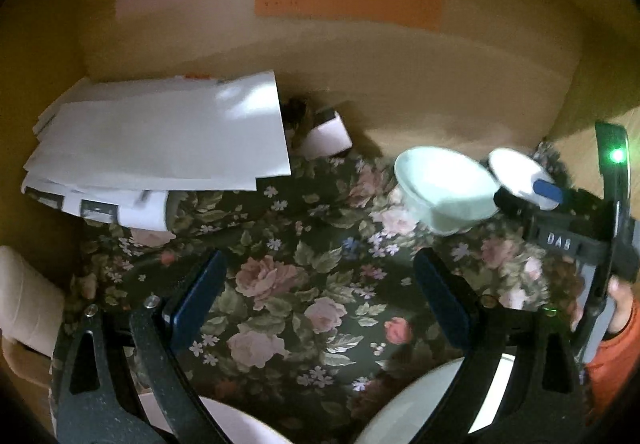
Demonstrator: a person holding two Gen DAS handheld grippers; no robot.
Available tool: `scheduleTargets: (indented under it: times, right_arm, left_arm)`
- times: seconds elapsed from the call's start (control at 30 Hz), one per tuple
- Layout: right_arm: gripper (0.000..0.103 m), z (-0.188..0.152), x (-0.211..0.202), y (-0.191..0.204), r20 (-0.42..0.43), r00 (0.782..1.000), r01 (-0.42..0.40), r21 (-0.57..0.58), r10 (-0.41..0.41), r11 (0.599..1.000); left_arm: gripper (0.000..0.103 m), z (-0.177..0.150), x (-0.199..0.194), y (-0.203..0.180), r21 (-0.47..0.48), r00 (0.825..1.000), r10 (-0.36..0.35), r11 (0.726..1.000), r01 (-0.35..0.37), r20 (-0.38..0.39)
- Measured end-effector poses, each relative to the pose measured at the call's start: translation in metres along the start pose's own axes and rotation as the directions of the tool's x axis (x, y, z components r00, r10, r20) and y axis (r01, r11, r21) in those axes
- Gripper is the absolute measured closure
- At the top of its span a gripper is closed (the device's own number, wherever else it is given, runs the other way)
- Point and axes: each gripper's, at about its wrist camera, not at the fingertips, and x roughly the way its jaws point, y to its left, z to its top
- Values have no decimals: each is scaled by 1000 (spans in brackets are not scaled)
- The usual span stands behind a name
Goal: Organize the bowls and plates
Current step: 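Move the left gripper to the mint green bowl and grasp its rim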
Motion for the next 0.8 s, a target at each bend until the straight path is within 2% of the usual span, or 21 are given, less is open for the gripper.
scheduleTargets:
  times: [0.23, 0.37, 0.5, 0.57, 0.67, 0.73, 0.8]
  right_arm:
    - [46, 0, 24, -13, -80, 997, -16, 39, 19, 999]
    - [48, 0, 31, -15, -109, 993, -41, 52, 47, 998]
    - [56, 1, 39, -14, -157, 983, -83, 57, 91, 995]
    - [56, 2, 44, -14, -174, 981, -78, 58, 87, 995]
    - [64, 3, 46, -14, -178, 981, -65, 42, 72, 997]
    - [73, 2, 46, -14, -180, 982, -54, 17, 57, 998]
    - [78, 0, 48, -16, -196, 978, -68, 3, 68, 998]
  left_arm:
    - [7, 1, 26, -3, -3, 996, -16, 1000, 16, -85]
    - [7, 1, 30, -7, 11, 995, -7, 1000, 8, -96]
    - [7, 2, 32, -12, 32, 995, 4, 999, 0, -101]
    - [7, 2, 33, -14, 42, 995, 6, 999, -2, -102]
    - [7, 3, 35, -17, 52, 994, 1, 999, 5, -109]
    - [7, 4, 37, -19, 56, 994, -3, 998, 10, -111]
    - [7, 6, 39, -21, 60, 993, -5, 998, 11, -114]
